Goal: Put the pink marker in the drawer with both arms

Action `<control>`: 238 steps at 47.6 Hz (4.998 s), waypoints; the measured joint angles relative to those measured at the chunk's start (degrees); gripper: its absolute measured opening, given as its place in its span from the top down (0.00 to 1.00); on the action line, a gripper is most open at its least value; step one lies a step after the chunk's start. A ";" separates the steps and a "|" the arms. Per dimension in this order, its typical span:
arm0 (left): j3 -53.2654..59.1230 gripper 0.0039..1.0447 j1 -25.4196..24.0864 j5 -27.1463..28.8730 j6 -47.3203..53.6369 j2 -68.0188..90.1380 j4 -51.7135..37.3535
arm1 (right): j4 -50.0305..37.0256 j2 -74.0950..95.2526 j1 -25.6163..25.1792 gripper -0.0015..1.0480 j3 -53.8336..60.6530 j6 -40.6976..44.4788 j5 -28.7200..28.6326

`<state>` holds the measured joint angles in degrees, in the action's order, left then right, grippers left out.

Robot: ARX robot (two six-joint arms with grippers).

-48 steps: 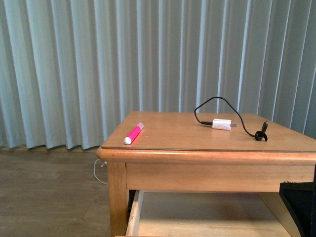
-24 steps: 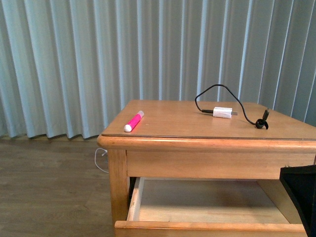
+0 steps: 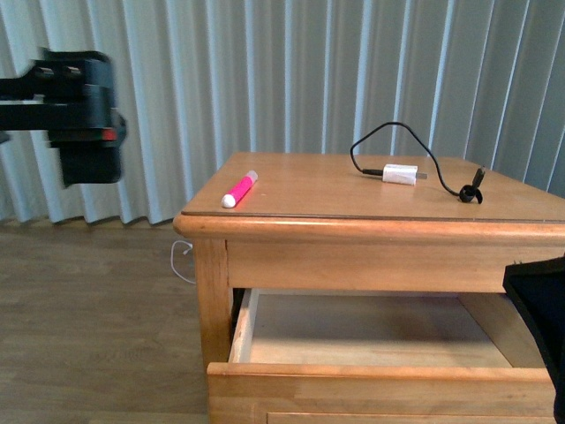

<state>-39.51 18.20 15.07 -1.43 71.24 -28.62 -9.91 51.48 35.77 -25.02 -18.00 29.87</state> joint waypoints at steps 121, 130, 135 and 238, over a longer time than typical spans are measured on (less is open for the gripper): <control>-39.54 0.86 4.70 5.29 1.42 38.64 18.64 | 0.00 0.00 0.00 0.08 0.00 0.00 0.00; -32.79 0.86 4.61 -1.22 4.11 32.68 14.69 | 0.00 0.00 0.00 0.08 0.00 0.02 0.00; -28.96 0.86 4.50 -7.41 6.45 27.65 13.07 | 0.00 0.00 0.00 0.08 0.00 0.00 0.00; -2.60 0.05 0.31 -14.45 12.70 8.63 5.38 | 0.00 0.00 0.00 0.08 0.02 0.02 0.00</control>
<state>-42.11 18.50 0.62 11.27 79.88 -23.24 -9.91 51.48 35.77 -24.99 -17.98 29.87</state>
